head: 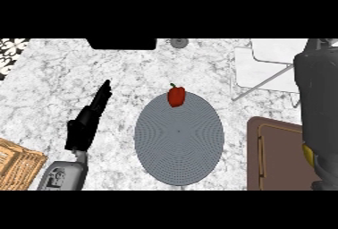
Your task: Pick the pear from the placemat and place it in the tiered shelf
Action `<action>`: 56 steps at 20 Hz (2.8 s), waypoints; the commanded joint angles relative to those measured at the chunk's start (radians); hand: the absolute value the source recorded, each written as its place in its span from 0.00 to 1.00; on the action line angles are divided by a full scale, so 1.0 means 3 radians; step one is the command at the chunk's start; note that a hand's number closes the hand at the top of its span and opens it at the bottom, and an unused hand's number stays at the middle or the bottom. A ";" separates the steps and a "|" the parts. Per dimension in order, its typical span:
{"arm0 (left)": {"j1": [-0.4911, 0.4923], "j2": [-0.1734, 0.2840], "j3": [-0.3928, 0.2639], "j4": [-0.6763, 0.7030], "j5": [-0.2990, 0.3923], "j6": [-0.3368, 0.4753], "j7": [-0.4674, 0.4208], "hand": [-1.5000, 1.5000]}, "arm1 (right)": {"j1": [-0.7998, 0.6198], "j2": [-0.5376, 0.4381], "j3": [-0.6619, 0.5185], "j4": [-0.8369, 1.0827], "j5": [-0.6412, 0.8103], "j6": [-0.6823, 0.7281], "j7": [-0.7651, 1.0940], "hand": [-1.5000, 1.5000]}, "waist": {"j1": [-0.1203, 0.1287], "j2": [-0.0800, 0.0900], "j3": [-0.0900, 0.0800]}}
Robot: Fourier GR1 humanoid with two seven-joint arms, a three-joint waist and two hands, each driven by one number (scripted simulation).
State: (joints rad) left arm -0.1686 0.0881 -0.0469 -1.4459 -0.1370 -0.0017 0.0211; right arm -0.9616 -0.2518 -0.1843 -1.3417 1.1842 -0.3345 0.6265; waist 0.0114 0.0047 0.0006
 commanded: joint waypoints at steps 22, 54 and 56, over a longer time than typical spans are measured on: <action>0.0020 0.0054 0.0086 -0.0076 0.0016 -0.0113 0.0068 0.50 | 0.0418 -0.0346 -0.0406 0.0416 -0.0270 -0.0562 0.0080 0.00 | -0.0032 -0.0019 -0.0002; 0.0028 0.0036 0.0212 0.0003 -0.0010 -0.0019 0.0020 0.50 | 0.0933 -0.1478 -0.1975 -0.1627 -0.2075 0.1147 0.1440 0.00 | -0.0214 -0.0062 0.0001; 0.0128 0.0022 0.0173 -0.0134 0.0008 -0.0041 0.0065 0.50 | 0.1221 -0.1583 -0.2249 -0.1831 -0.2340 0.1400 0.1404 0.00 | -0.0212 -0.0067 0.0002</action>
State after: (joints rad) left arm -0.1326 0.0904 0.0023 -1.4646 -0.1391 -0.0109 0.0221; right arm -0.7079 -0.6613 -0.7395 -1.7900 0.6071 -0.0800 0.9960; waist -0.0436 -0.0135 0.0006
